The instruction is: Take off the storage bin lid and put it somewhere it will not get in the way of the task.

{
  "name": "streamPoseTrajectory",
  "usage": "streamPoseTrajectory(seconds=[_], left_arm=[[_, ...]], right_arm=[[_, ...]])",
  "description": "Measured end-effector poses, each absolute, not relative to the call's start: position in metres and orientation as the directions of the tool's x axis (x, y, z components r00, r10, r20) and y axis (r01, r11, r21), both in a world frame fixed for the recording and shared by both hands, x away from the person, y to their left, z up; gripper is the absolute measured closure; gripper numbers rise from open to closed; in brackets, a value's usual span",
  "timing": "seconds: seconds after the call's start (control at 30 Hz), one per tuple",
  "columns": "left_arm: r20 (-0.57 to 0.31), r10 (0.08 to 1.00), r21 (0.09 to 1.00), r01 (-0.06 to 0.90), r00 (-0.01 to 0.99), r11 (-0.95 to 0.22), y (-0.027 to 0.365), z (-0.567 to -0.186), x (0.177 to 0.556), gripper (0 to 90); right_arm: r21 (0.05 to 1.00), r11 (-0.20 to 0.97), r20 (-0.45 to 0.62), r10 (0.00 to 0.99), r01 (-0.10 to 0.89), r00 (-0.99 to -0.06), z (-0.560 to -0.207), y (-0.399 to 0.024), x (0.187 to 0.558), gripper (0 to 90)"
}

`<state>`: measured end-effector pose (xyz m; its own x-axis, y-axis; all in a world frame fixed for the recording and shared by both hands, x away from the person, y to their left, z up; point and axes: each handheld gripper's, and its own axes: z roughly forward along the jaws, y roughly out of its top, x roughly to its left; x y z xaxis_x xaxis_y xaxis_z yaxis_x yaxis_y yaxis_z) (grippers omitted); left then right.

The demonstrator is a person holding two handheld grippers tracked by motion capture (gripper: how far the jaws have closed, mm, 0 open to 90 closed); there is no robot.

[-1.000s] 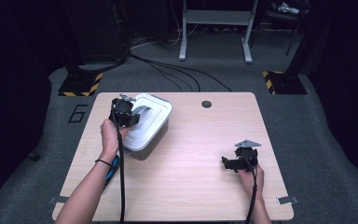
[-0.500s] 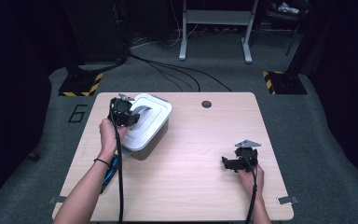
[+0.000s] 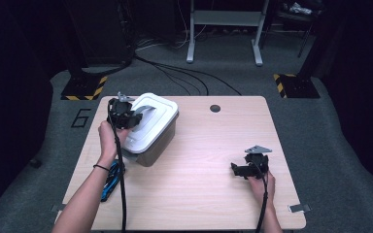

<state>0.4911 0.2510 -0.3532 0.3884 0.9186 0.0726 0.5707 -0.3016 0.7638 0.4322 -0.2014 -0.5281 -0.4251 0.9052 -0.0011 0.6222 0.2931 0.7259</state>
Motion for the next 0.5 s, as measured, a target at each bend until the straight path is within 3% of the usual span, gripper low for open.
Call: streamPoseTrajectory(seconds=[0.5], left_arm=[[0.091,0.930,0.803,0.527,0.355,-0.280,0.265,-0.322,0.491,67.6]], right_arm=[[0.725,0.295,-0.002,0.904,0.622,-0.427,-0.528,-0.202,0.432,4.8]])
